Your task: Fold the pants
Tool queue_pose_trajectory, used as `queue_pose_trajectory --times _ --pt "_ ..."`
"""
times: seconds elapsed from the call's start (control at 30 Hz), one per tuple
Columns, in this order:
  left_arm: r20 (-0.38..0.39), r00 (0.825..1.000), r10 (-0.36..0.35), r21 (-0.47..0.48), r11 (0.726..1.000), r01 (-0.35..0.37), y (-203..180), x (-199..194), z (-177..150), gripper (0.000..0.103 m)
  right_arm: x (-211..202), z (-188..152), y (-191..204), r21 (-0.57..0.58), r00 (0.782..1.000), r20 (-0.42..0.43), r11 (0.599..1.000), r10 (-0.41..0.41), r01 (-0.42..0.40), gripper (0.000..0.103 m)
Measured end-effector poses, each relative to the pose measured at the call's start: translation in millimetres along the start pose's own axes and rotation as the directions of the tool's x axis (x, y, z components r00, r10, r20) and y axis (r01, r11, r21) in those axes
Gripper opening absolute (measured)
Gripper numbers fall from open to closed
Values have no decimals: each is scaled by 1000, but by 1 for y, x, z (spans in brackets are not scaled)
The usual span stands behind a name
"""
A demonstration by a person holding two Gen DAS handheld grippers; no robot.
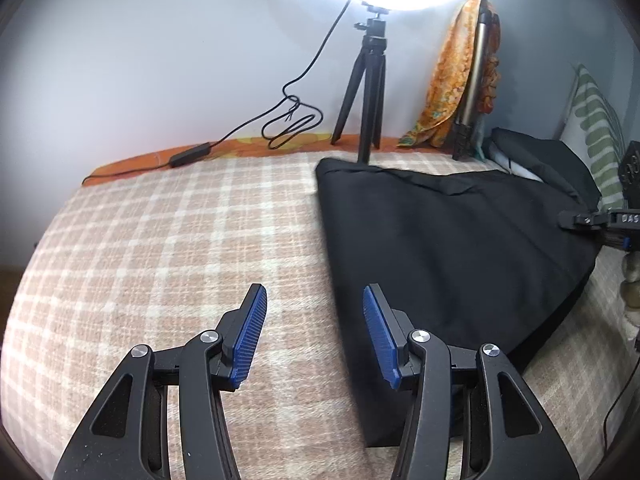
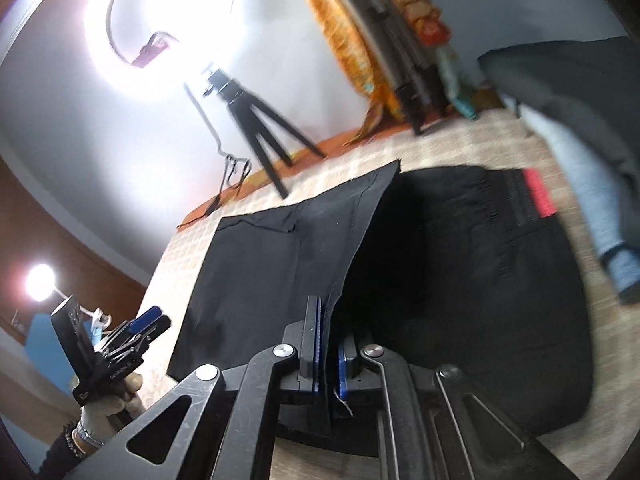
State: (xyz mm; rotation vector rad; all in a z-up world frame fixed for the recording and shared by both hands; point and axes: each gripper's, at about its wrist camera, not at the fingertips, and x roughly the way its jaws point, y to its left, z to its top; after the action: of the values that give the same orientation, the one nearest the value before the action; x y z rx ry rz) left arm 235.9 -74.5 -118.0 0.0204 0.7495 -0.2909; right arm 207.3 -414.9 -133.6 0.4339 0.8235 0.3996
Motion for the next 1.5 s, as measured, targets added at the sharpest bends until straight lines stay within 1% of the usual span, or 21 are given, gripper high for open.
queue_pose_trajectory --times 0.07,0.1,0.2,0.3,0.43,0.5,0.6,0.7,0.77,0.8,0.83,0.9,0.93,0.97,1.0,1.03,1.17,1.23,1.33,1.43,1.5 --pt "-9 1000 -3 10 1000 3 -2 3 -3 49 -8 2 -3 2 1000 14 1000 -21 21 3" --pt "-14 1000 -7 20 1000 7 -5 5 -5 49 -12 4 -3 -12 998 26 999 -53 53 3" --pt "-18 1000 -20 45 999 21 -19 9 -4 49 -29 4 -12 -30 993 51 993 -110 111 3" --pt "-15 999 -33 70 997 34 -32 9 -3 49 -43 2 -28 -10 988 63 990 -140 141 3" --pt "-33 998 -46 109 993 49 -50 15 -7 49 -37 -7 -46 5 980 8 980 -197 197 3" --pt "-45 998 -42 139 989 48 -58 20 -10 49 -33 -9 -51 8 978 -9 978 -208 208 3" --pt "-64 997 -37 156 987 47 -61 25 -15 49 -27 -9 -54 -16 972 -19 972 -234 234 3" --pt "-85 996 -36 162 986 49 -61 29 -19 49 -22 -11 -58 -4 966 -58 968 -252 252 4" --pt "-93 995 -40 155 986 54 -59 30 -21 49 -18 -12 -61 1 956 -73 959 -283 284 4" --pt "-95 995 -41 153 987 56 -59 32 -20 49 -18 -11 -59 -3 950 -68 952 -304 305 9" --pt "-97 994 -44 150 987 59 -58 31 -20 49 -20 -10 -57 -8 939 -59 940 -340 340 20" --pt "-106 993 -51 143 988 66 -56 31 -21 49 -26 -5 -47 -52 915 -12 914 -403 402 22" --pt "-107 993 -56 135 988 70 -55 30 -21 49 -30 -3 -42 -75 907 13 904 -421 420 22" --pt "-108 992 -62 122 990 75 -53 29 -22 49 -33 -1 -36 -97 905 43 900 -423 425 23" --pt "-109 992 -66 107 991 77 -51 27 -22 49 -37 1 -27 -122 911 76 903 -405 412 24" --pt "-109 991 -74 84 993 83 -49 25 -22 49 -38 2 -20 -139 916 86 906 -392 400 29" --pt "-131 982 -137 -45 990 132 -36 22 -24 49 -27 10 11 -217 947 95 922 -307 321 31" --pt "-134 981 -143 -51 989 138 -36 22 -24 49 -15 14 30 -253 966 83 932 -247 260 31" --pt "-132 979 -155 -75 986 146 -34 20 -25 49 8 15 60 -310 986 51 936 -160 167 28" --pt "-126 973 -192 -141 975 174 -26 17 -27 49 36 21 85 -328 998 -1 942 -70 66 24" --pt "-119 966 -231 -193 959 206 -21 16 -28 49 54 23 102 -349 999 -34 937 -35 21 23"
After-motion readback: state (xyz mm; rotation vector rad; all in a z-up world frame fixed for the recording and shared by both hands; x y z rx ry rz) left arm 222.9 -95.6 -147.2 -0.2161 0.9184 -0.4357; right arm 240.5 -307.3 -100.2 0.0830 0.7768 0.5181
